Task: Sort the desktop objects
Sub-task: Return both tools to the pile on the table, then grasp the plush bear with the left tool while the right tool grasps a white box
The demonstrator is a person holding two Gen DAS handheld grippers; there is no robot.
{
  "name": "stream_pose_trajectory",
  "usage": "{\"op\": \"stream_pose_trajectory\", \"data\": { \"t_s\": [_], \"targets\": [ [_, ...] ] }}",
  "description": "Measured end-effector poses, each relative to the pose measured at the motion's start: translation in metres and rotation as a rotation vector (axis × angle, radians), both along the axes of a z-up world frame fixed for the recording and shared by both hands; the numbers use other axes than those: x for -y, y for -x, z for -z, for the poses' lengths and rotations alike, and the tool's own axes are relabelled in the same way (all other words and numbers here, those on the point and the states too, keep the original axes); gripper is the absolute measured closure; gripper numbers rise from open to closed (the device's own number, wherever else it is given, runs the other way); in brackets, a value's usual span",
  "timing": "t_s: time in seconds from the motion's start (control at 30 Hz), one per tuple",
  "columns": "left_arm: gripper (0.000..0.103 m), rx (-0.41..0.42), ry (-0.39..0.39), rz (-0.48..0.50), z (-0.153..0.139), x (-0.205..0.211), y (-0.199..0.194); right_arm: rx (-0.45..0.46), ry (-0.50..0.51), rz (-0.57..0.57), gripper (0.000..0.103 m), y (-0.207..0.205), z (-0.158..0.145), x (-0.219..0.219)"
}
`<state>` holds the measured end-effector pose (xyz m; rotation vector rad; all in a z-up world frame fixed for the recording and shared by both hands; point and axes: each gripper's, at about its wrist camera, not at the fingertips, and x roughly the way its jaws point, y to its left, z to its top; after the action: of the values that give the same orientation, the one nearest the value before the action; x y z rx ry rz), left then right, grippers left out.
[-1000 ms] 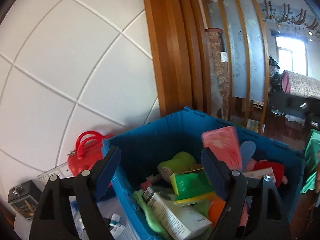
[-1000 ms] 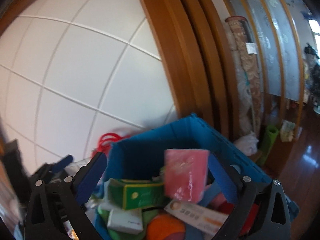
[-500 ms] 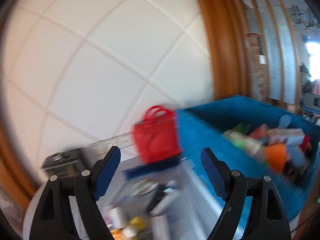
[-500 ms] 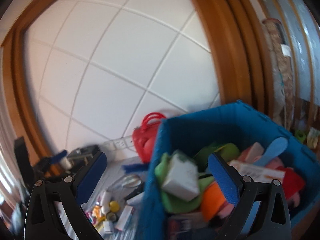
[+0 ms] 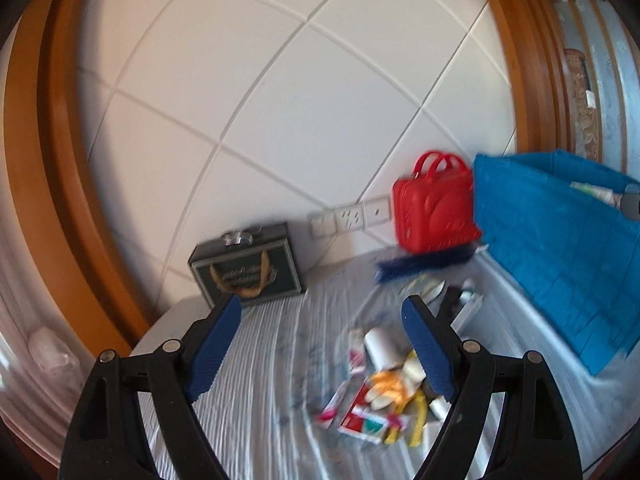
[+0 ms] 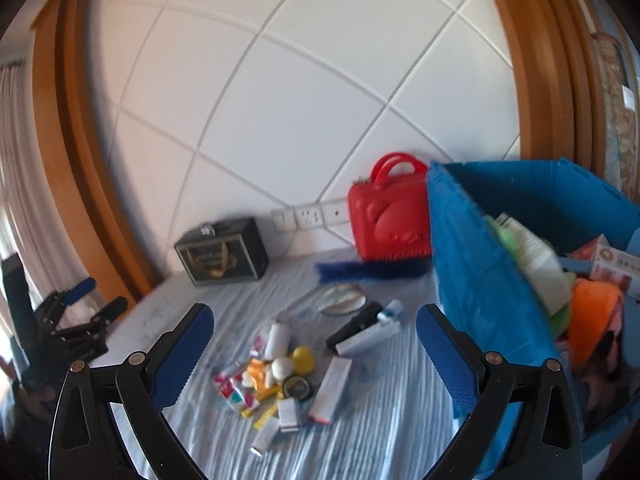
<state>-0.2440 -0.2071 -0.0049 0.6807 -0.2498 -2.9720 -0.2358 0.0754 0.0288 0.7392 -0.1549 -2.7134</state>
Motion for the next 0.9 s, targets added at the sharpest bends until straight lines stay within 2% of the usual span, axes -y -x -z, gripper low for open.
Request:
{"op": "stream_pose_trajectory", "data": {
  "t_s": [0.07, 0.17, 0.2, 0.27, 0.3, 0.4, 0.57, 0.67, 0.77, 0.9],
  "targets": [
    [0.020, 0.034, -0.014, 0.013, 0.017, 0.009, 0.004, -0.027, -0.053, -0.002, 0.000, -0.003, 0.007, 0.019],
    [0.020, 0.074, -0.013, 0.060, 0.045, 0.007, 0.014, -0.140, -0.124, 0.025, 0.000, -0.006, 0.016, 0.040],
    [0.020, 0.089, -0.004, 0.065, 0.053, 0.003, 0.019, -0.121, -0.143, 0.037, 0.000, 0.002, 0.026, 0.044],
    [0.020, 0.110, -0.003, 0.105, 0.071, -0.002, 0.029, 0.090, -0.196, -0.022, 0.001, 0.038, 0.064, 0.054],
    [0.020, 0.134, 0.000, 0.136, 0.080, -0.005, 0.036, 0.134, -0.200, -0.026, 0.002, 0.046, 0.078, 0.055],
    [0.020, 0.184, 0.034, 0.200, 0.110, -0.016, 0.058, 0.194, -0.209, 0.012, 0.002, 0.067, 0.120, 0.054],
    [0.020, 0.331, 0.045, 0.329, 0.163, -0.030, 0.102, 0.308, -0.246, -0.002, 0.001, 0.117, 0.185, 0.063],
    [0.020, 0.403, 0.074, 0.433, 0.193, -0.041, 0.123, 0.429, -0.253, -0.016, 0.002, 0.142, 0.227, 0.070],
    [0.021, 0.449, 0.111, 0.533, 0.215, -0.051, 0.136, 0.507, -0.229, -0.040, 0.006, 0.155, 0.254, 0.073],
    [0.032, 0.469, 0.163, 0.661, 0.232, -0.063, 0.145, 0.560, -0.153, -0.039, 0.006, 0.168, 0.269, 0.064]
  ]
}}
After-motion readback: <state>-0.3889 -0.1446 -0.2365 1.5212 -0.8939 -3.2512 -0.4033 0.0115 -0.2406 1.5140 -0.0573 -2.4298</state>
